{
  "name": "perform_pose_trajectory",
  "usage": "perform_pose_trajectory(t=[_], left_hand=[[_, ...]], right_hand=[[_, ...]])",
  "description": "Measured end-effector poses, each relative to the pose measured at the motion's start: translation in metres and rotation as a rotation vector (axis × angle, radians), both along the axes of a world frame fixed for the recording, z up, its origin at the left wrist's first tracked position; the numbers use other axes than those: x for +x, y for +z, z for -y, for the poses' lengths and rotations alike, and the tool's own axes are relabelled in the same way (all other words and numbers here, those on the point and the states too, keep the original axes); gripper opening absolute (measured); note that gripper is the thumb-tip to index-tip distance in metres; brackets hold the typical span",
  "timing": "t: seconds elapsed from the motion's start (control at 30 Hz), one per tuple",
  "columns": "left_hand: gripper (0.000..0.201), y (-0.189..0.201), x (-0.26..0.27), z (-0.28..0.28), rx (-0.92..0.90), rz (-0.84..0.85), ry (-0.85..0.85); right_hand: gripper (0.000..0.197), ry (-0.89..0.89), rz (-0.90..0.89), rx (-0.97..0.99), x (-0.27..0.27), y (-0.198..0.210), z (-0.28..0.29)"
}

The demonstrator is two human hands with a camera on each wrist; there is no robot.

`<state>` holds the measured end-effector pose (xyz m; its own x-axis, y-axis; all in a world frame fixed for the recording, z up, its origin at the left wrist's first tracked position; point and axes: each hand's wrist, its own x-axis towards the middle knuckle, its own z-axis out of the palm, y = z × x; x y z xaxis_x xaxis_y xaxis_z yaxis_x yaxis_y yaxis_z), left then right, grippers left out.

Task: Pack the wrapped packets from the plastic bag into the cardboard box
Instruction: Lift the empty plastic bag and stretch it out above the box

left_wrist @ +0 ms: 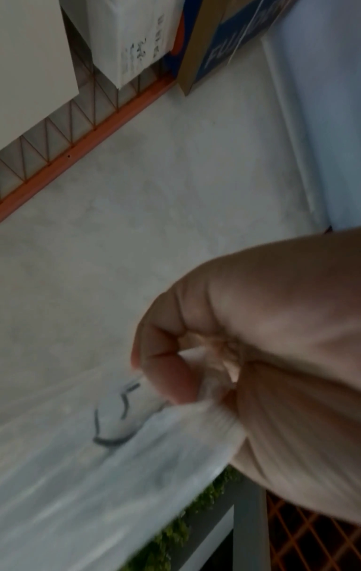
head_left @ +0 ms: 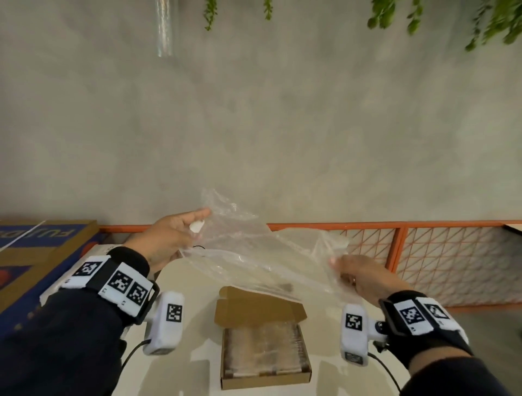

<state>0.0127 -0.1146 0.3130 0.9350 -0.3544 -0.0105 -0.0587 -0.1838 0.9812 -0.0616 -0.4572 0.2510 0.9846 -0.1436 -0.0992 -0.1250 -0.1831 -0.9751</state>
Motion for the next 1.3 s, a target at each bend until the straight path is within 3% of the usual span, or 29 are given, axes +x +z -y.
perform_pose_trajectory(t=[0.13, 0.2, 0.27, 0.33, 0.43, 0.57, 0.7, 0.8, 0.9, 1.1, 1.23, 1.3], left_hand=[[0.066, -0.002, 0.002, -0.001, -0.005, 0.003, 0.040], [0.056, -0.005, 0.004, -0.002, -0.086, -0.002, 0.079], [0.041, -0.010, 0.006, -0.003, -0.201, 0.011, 0.161], [0.030, -0.016, 0.009, -0.004, -0.281, 0.032, 0.236], [0.032, -0.025, 0.016, -0.009, -0.315, 0.035, 0.314], [0.045, -0.031, 0.023, -0.008, -0.359, -0.005, 0.373], [0.043, -0.035, 0.023, -0.005, -0.287, -0.056, 0.325], [0.044, -0.039, 0.023, -0.003, -0.272, -0.099, 0.277], [0.044, -0.038, 0.020, -0.001, -0.334, -0.113, 0.275], [0.032, -0.040, 0.017, 0.006, -0.397, -0.079, 0.272], [0.026, -0.042, 0.014, 0.007, -0.496, -0.089, 0.270], [0.031, -0.047, 0.017, 0.005, -0.471, -0.107, 0.253]], right_hand=[[0.037, 0.000, -0.153, -0.186, 0.008, -0.023, -0.002], [0.042, -0.072, -0.092, -0.098, 0.009, -0.022, -0.003], [0.019, -0.104, -0.002, 0.064, 0.007, -0.016, -0.005], [0.015, -0.077, 0.023, 0.179, 0.007, -0.012, 0.000], [0.010, -0.038, 0.027, 0.190, 0.007, -0.007, -0.001], [0.043, 0.031, -0.031, 0.292, 0.006, -0.015, 0.004], [0.039, -0.040, -0.072, 0.535, 0.007, -0.030, 0.006], [0.046, 0.039, -0.062, 0.544, 0.005, -0.035, -0.001], [0.028, 0.042, -0.015, 0.638, 0.008, -0.038, -0.001], [0.013, -0.128, 0.109, 0.775, 0.009, -0.030, -0.007], [0.033, 0.000, 0.160, 0.821, 0.009, -0.024, -0.011], [0.043, 0.002, 0.100, 0.708, 0.010, -0.023, -0.011]])
